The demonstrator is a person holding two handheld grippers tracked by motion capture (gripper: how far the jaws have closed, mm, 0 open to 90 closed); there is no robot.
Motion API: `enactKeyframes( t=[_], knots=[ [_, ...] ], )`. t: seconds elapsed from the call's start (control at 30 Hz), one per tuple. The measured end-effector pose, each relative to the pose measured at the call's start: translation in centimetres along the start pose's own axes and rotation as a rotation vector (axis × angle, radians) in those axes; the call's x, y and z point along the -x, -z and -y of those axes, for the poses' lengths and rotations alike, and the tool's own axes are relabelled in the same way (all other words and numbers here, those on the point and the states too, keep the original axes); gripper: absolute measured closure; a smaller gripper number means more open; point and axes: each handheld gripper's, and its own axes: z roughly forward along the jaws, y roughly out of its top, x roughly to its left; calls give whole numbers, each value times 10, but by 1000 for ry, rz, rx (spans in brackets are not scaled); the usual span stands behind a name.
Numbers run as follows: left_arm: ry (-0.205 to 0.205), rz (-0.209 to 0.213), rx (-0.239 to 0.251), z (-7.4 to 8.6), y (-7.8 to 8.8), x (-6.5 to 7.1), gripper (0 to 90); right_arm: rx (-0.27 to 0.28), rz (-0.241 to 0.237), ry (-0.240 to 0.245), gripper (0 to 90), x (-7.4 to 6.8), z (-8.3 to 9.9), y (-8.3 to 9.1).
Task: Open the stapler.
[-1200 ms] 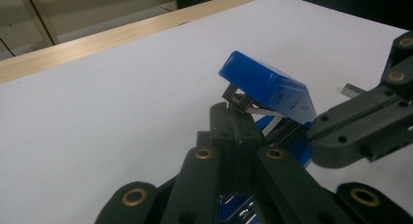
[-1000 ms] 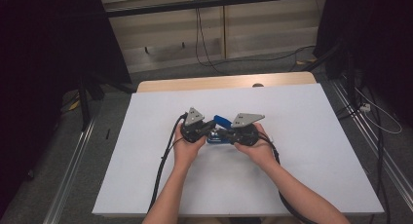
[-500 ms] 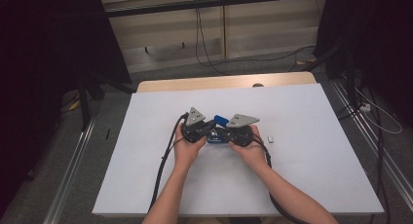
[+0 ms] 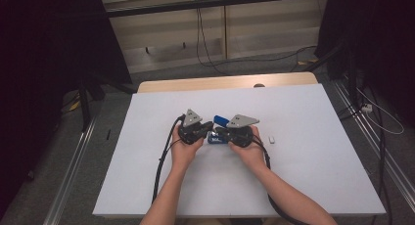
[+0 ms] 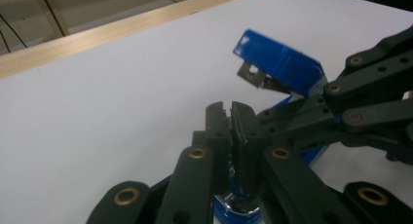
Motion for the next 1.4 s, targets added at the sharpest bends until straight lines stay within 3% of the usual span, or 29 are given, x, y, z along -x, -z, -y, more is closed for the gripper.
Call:
enactKeyframes(
  t=[0.07, 0.23, 0.3, 0.37, 0.43, 0.53, 0.67, 0.83, 1.17, 1.33, 1.4],
  knots=[
    [-7, 3, -25, 3, -3, 0, 889, 0, 3, 4, 900, 0, 0, 0],
    [31, 3, -23, 4, -5, 1, 900, -7, 13, 3, 900, -1, 0, 2],
    [23, 0, -32, 4, -4, 1, 900, -7, 28, -5, 900, -3, -1, 3],
    [42, 3, -33, 6, -5, 0, 900, 1, 51, 2, 900, -4, -1, 4],
    [23, -11, -36, 7, -6, 1, 900, 8, 67, 4, 900, -3, -2, 6],
    [38, -5, -37, 7, -6, 1, 900, 11, 78, -4, 900, -2, -4, 9],
    [8, -14, -51, 9, -8, 3, 900, 13, 93, -11, 900, 0, -6, 12],
    [-8, -21, -53, 8, -9, 5, 900, 28, 116, -48, 900, 6, -9, 18],
    [-21, -20, -57, 8, -9, 6, 900, 51, 138, -25, 900, 3, -22, 24],
    [-21, -17, -62, 7, -9, 5, 900, 83, 166, -32, 900, 10, -30, 32],
    [-18, -16, -59, 8, -9, 5, 900, 78, 155, -34, 900, 11, -34, 34]
  ],
)
